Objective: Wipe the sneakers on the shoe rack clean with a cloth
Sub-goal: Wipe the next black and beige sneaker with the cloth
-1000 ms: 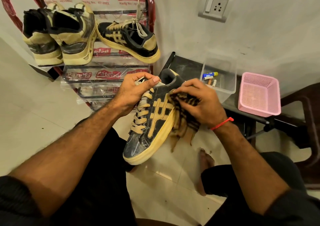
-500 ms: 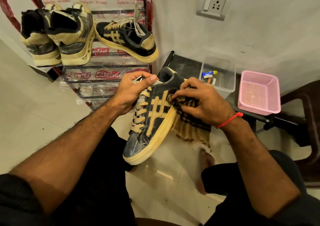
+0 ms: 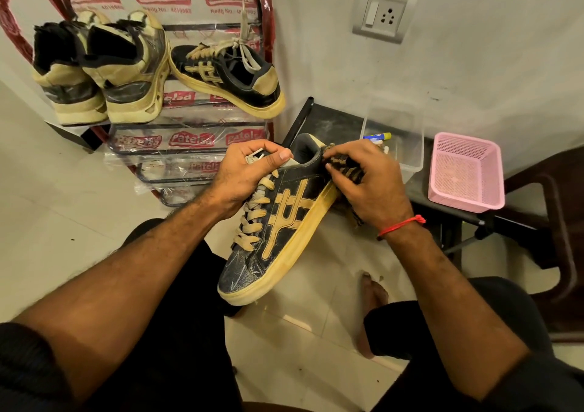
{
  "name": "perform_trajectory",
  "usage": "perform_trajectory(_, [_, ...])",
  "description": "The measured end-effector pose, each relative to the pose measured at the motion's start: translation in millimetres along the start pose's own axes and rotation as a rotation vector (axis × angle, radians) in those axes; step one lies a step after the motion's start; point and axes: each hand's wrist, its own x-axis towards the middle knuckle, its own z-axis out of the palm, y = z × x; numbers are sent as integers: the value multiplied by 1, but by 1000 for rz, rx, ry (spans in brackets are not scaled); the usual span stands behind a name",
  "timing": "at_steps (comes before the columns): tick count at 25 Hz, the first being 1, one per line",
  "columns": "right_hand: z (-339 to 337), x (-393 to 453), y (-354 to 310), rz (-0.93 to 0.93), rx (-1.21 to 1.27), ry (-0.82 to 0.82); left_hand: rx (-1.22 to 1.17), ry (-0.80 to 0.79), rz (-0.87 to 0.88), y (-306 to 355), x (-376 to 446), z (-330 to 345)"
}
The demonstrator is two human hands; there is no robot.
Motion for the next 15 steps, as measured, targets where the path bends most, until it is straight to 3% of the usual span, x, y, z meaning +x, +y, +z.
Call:
perform_trajectory(4, [17,-10,-19,-258,3,-304,105,-44,50,-3,0,-4])
perform_trajectory(8, [2,7,11,55,-127,-43,130,-29,59,0,0,0])
perform_trajectory(10, [-2,3,8,-13,-89,-77,137,-33,69,0,0,-1])
perform_trajectory(13, [4,-6,-8,-199,-46,-288,173,-59,101,1,1,-2])
perform_trajectory(15, [2,4,5,-97,-93,-154,169,-68,87,2,1,0])
